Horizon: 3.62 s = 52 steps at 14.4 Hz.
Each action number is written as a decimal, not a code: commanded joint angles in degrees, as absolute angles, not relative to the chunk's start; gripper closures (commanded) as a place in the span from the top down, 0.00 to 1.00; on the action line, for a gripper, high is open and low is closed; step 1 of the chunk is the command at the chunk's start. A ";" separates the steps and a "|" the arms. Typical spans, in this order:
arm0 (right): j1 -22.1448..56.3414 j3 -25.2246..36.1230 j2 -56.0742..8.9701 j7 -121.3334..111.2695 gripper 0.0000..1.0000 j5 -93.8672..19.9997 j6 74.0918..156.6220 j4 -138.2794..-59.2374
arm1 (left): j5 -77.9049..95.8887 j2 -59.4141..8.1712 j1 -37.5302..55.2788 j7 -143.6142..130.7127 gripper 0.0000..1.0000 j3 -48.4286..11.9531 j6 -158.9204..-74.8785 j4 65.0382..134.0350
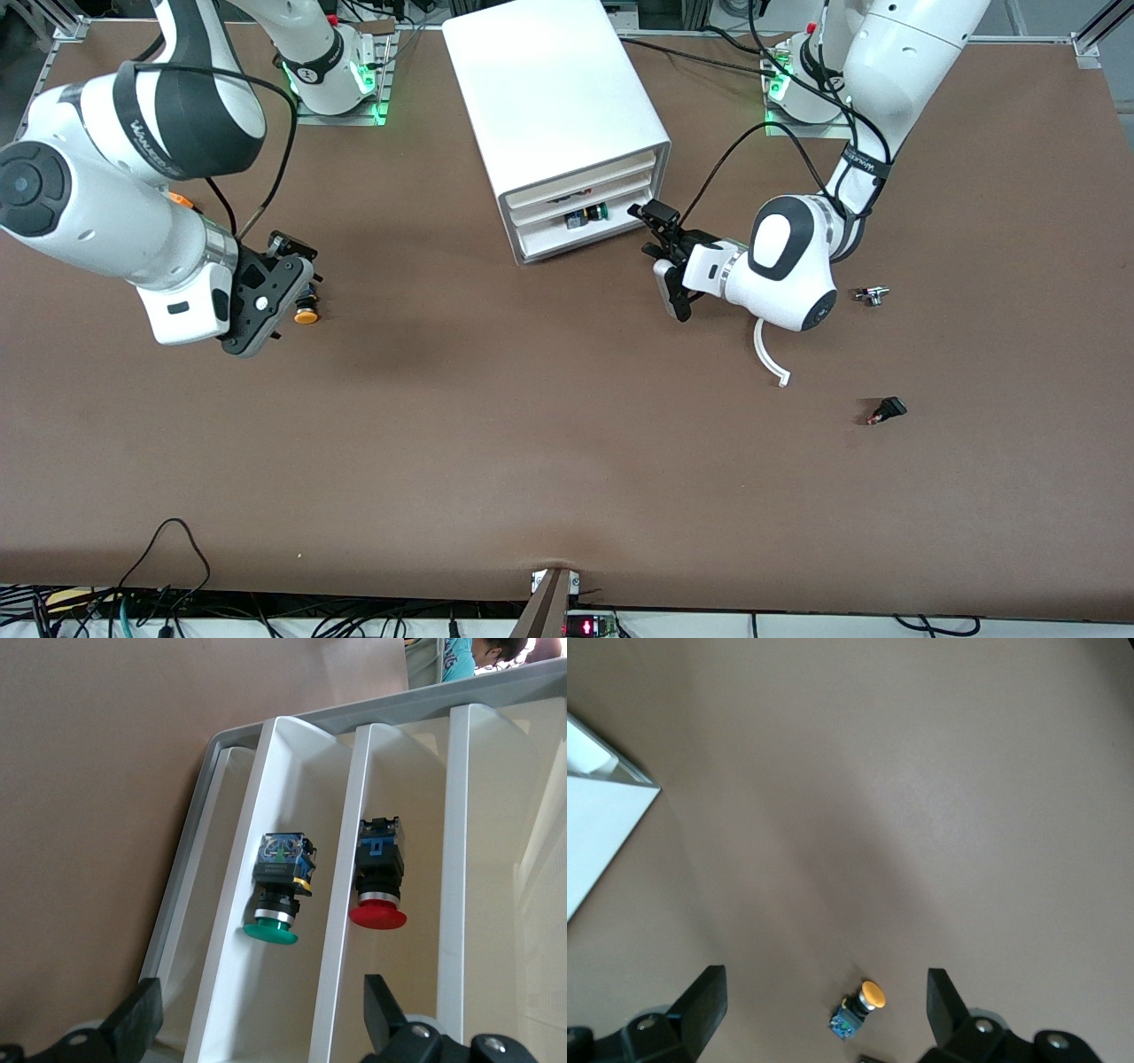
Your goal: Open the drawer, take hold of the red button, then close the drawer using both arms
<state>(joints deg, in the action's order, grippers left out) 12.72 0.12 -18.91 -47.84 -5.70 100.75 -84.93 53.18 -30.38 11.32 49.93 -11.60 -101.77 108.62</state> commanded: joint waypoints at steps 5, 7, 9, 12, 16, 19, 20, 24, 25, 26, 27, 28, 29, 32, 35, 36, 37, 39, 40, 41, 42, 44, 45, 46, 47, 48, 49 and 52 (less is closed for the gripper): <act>15.89 -1.84 -22.41 -52.12 1.00 -4.14 100.02 -78.67 | 57.57 -23.91 9.49 51.50 0.91 -14.15 -100.81 115.92; 19.84 -2.28 -23.63 -52.47 1.00 1.29 100.20 -76.39 | 57.66 -23.91 9.93 51.59 0.87 -14.85 -102.38 116.89; 23.72 -2.20 -25.13 -52.21 1.00 3.69 99.93 -72.88 | 57.66 -23.99 10.11 51.68 0.82 -15.81 -103.70 116.89; 24.78 -2.29 -26.63 -52.73 1.00 3.34 100.28 -69.44 | 57.66 -24.17 10.11 51.59 0.66 -17.31 -105.82 116.89; 27.68 -2.63 -29.70 -55.02 1.00 3.34 100.55 -65.75 | 57.66 -23.99 10.11 52.21 0.53 -17.40 -105.91 118.21; 27.77 -3.43 -31.90 -54.84 1.00 3.25 101.07 -64.34 | 57.66 -23.99 10.02 52.21 0.53 -17.93 -106.17 118.65; 27.51 -3.43 -32.77 -54.93 1.00 3.25 101.34 -64.16 | 57.66 -24.08 10.11 52.21 0.52 -17.93 -106.35 118.57; 27.16 -3.25 -33.66 -54.84 1.00 3.34 102.21 -64.07 | 57.66 -24.35 10.20 52.21 0.05 -18.19 -107.49 118.56; 27.16 -3.25 -33.84 -54.76 1.00 3.25 103.35 -64.16 | 57.66 -24.43 10.20 52.21 0.00 -18.28 -107.49 118.56; 27.16 -3.25 -34.53 -54.76 1.00 3.25 103.97 -64.16 | 57.66 -24.69 10.20 52.21 0.00 -18.46 -107.58 118.56; 27.25 -3.25 -34.80 -54.49 1.00 3.25 104.06 -64.16 | 57.66 -24.70 10.20 52.21 0.00 -18.46 -107.58 118.48; 27.33 -3.25 -35.24 -54.49 1.00 3.25 104.24 -64.16 | 57.66 -24.70 10.20 52.21 0.00 -18.54 -107.58 118.39; 27.33 -3.25 -35.33 -54.49 1.00 3.25 104.76 -64.16 | 57.66 -24.70 10.20 52.21 0.00 -18.54 -107.58 118.30; 27.16 -3.25 -35.51 -54.93 1.00 3.25 105.21 -64.16 | 57.66 -24.70 10.20 52.21 0.00 -18.46 -107.58 118.21; 27.16 -3.25 -35.86 -56.24 1.00 3.16 106.34 -64.16 | 57.57 -24.70 10.11 52.12 0.00 -18.46 -107.49 117.51; 27.16 -3.34 -35.95 -56.68 1.00 2.99 106.70 -64.16 | 57.57 -24.70 9.93 52.03 0.00 -18.46 -107.49 116.81; 27.33 -3.34 -36.12 -56.69 1.00 2.29 106.70 -64.16 | 57.48 -24.87 9.84 51.86 0.00 -18.37 -107.49 116.02; 27.25 -3.34 -36.21 -56.78 1.00 1.23 106.79 -64.16 | 56.78 -25.75 9.67 51.42 0.00 -17.93 -107.49 113.92; 27.25 -3.34 -36.21 -56.78 1.00 1.14 106.70 -64.16 | 56.69 -26.36 9.41 51.59 0.00 -17.58 -107.58 113.56; 27.25 -3.25 -36.21 -56.78 1.00 1.14 106.79 -64.16 | 56.25 -27.41 9.14 52.11 0.00 -16.97 -107.58 112.42; 27.33 -3.34 -36.21 -56.60 1.00 1.14 106.79 -64.16 | 55.21 -28.81 9.05 52.12 0.00 -16.44 -107.58 110.58; 27.33 -3.34 -36.04 -56.60 1.00 1.14 106.70 -64.16 | 53.09 -29.88 8.96 52.12 0.00 -16.09 -107.58 108.90; 27.42 -3.34 -36.04 -56.69 1.00 1.14 106.61 -64.16 | 53.00 -30.14 8.79 52.21 0.00 -15.21 -107.58 108.55; 27.68 -3.34 -36.04 -56.78 1.00 1.14 106.35 -64.16 | 53.00 -30.23 8.70 52.21 0.00 -14.51 -107.58 108.02; 27.77 -3.34 -35.95 -56.95 1.00 1.14 106.17 -64.16 | 53.00 -30.50 8.70 52.21 0.00 -13.72 -107.58 107.41; 27.95 -3.34 -35.86 -56.95 1.00 1.14 105.91 -64.16 | 52.91 -31.02 8.70 52.21 0.00 -12.93 -107.58 106.27; 28.12 -3.43 -35.77 -56.95 1.00 1.14 105.82 -64.16 | 52.65 -31.72 8.70 52.21 0.00 -11.96 -107.49 104.95; 29.17 -3.34 -35.68 -56.87 1.00 1.14 105.91 -64.16 | 49.49 -34.71 7.92 52.29 0.00 -11.25 -107.49 100.30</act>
